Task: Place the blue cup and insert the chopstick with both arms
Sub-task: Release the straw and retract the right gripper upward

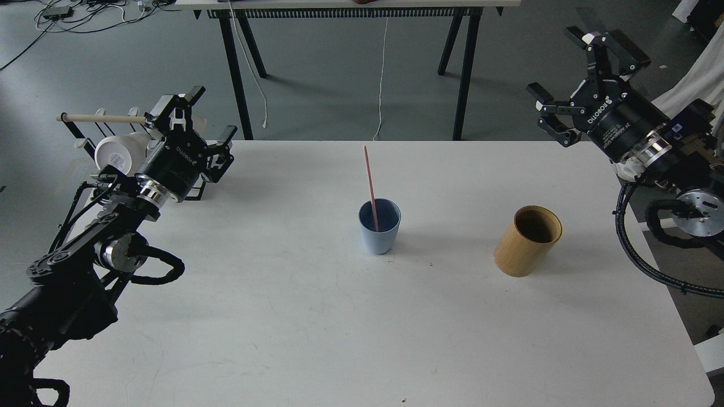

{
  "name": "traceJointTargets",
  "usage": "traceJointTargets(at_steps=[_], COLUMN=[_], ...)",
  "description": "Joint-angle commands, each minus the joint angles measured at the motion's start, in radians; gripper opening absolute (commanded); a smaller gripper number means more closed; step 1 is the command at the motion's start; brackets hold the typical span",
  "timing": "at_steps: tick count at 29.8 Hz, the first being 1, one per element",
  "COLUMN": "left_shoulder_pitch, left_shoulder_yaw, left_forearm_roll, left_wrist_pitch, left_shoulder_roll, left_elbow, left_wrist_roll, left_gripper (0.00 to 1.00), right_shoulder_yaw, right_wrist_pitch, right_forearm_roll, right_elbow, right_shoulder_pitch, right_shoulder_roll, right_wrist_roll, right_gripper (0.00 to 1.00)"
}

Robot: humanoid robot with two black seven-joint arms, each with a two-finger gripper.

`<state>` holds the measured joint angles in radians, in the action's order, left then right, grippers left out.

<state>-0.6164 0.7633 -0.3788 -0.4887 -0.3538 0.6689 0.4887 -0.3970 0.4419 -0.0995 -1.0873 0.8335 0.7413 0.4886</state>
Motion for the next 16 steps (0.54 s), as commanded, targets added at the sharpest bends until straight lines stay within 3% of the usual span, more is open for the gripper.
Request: traceJointTargets(at_steps=[1, 10, 16], left_shoulder_pitch=[-0.002, -0.016, -0.017], left_shoulder_yaw=[0.008, 0.010, 0.010], left_forearm_roll=[0.017, 0.017, 0.017], left_wrist_pitch=[0.000, 0.000, 0.000], left_shoulder_roll=[-0.001, 0.003, 0.003], left_elbow=[-0.002, -0.002, -0.002], left_wrist_roll=[0.000, 0.000, 0.000], left_gripper=[0.92, 0.92, 0.92], right_shoulder_yaw=[0.000, -0.008, -0.009], right_wrist_pitch=[0.018, -0.067, -0.071], right_forearm_roll=[0.001, 0.011, 0.011], right_elbow=[0.015, 0.018, 0.009], right_shoulder_pitch=[-0.005, -0.019, -0.037], right_shoulder_roll=[-0.010, -0.020, -0.022], right_wrist_roll=[0.000, 0.000, 0.000], right_gripper=[0.99, 0.99, 0.99])
